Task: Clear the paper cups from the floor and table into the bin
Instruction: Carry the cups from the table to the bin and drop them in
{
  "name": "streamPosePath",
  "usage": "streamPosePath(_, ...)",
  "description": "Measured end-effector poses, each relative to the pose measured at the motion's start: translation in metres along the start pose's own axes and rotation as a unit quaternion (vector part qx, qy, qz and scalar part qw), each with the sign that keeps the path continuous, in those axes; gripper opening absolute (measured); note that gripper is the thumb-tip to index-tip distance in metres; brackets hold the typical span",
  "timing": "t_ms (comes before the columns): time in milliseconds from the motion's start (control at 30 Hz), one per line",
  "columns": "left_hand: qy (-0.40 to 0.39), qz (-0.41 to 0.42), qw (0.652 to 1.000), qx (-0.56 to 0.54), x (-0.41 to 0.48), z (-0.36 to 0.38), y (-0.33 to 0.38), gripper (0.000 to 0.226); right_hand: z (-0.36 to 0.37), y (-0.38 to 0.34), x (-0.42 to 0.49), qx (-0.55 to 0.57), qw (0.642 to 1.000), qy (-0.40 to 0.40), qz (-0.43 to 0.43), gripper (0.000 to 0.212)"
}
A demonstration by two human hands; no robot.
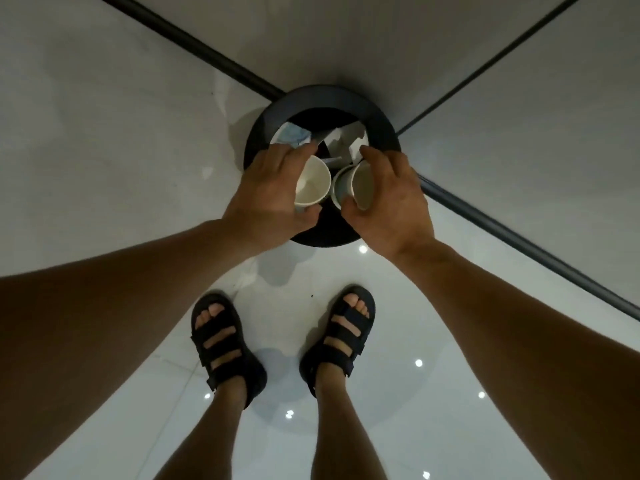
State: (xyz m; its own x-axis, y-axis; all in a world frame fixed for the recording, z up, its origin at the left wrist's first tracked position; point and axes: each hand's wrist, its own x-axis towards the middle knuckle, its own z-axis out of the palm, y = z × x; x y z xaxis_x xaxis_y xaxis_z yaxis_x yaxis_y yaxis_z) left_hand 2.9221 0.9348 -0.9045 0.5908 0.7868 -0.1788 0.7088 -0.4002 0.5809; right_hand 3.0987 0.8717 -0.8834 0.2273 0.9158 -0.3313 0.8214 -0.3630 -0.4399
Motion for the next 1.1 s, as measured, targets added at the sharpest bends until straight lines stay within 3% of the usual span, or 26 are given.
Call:
streamPosePath(167, 0.008, 0.062, 0.990, 0.125, 0.020, 0.021, -0.007, 0.080, 0.008, 0.003, 0.006, -0.011, 0.998, 0.038, -0.040, 0.070)
streamPosePath(333, 0.034, 0.123, 0.957, 0.261, 0.021, 0.030, -0.026, 0.067, 0.030, 0.006, 0.008, -0.034, 0.995, 0.052, -0.072, 0.069)
streamPosePath(467, 0.020, 0.084, 0.947, 0.308, 0.013, 0.032, -0.037, 0.078, 0.048, 0.018, 0.006, -0.085, 0.992, 0.047, -0.084, 0.083)
streamPosePath(700, 0.050, 0.097, 0.946, 0.306, 0.014, 0.035, -0.041, 0.090, 0.064, 0.021, 0.009, -0.136, 0.987, 0.044, -0.077, 0.084)
streamPosePath(1100, -0.041, 0.063, 0.975, 0.210, -0.004, -0.033, -0.003, 0.086, 0.006, -0.006, -0.033, -0.026, 0.999, 0.004, -0.020, 0.095)
